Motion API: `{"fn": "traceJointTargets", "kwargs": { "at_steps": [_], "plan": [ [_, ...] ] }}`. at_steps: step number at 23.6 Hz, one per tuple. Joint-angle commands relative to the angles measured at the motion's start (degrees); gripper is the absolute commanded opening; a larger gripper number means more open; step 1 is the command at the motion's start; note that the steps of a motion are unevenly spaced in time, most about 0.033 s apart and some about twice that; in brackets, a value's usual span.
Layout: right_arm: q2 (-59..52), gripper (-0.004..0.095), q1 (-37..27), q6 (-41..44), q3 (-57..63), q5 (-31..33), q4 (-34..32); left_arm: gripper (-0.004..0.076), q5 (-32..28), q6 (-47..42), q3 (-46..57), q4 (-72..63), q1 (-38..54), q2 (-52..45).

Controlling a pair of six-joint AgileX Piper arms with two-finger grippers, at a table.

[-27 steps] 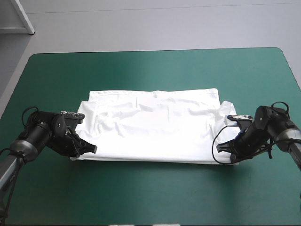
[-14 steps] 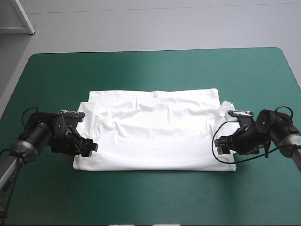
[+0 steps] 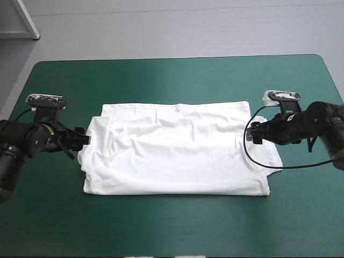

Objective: Fold the cloth

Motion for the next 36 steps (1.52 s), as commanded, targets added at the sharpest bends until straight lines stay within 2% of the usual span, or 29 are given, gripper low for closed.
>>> {"fn": "traceJointTargets", "kwargs": {
  "at_steps": [1, 4, 8, 11, 15, 19, 20, 28, 31, 35, 36],
  "plan": [
    [-1.8, 0.0765, -0.6, -0.1, -3.1, 1.0, 1.1, 0.0597, -1.2, -1.7, 0.2, 1.0, 1.4, -1.5],
    [-2.0, 0.0762, -0.6, -0.1, -3.1, 2.9, 1.1, 0.0597, -6.0, -2.5, 5.1, 0.0, 4.3, -1.4],
    [-2.5, 0.0760, -0.6, -0.1, -3.1, 6.0, 1.1, 0.0597, -16.5, -2.1, 13.7, -6.6, 11.2, 0.6],
    [-3.2, 0.0704, -0.6, -0.2, -3.1, 7.4, 0.5, 0.0597, -22.3, 4.8, 15.2, -15.8, 14.5, 7.2],
    [-4.3, 0.0670, -0.6, -0.2, -3.1, 9.2, -0.2, 0.0592, -27.1, 4.4, 15.2, -17.1, 14.6, 15.0],
    [-5.7, 0.0670, -0.6, -0.2, -3.1, 9.7, -0.5, 0.0454, -32.1, 2.4, 15.2, -17.1, 14.6, 18.4],
    [-5.9, 0.0670, -0.6, -0.2, -3.1, 10.0, -0.5, 0.0425, -32.6, 2.1, 15.2, -17.1, 14.6, 19.2],
    [-7.4, 0.0670, -0.6, -0.2, -3.1, 10.0, -1.3, 0.0407, -31.3, 6.8, 15.2, -23.8, 14.6, 24.0],
    [-7.5, 0.0670, -0.6, -0.2, -3.1, 10.0, -1.3, 0.0282, -31.4, 7.8, 15.2, -24.7, 14.6, 24.2],
    [-7.5, 0.0670, -0.6, -0.2, -3.1, 10.0, -1.3, -0.0014, -32.1, 9.9, 15.2, -24.4, 14.6, 24.2],
    [-7.5, 0.0670, -0.6, -0.2, -3.1, 10.0, -1.3, -0.0003, -32.3, 10.5, 15.2, -24.4, 14.6, 24.2]
  ]
}}
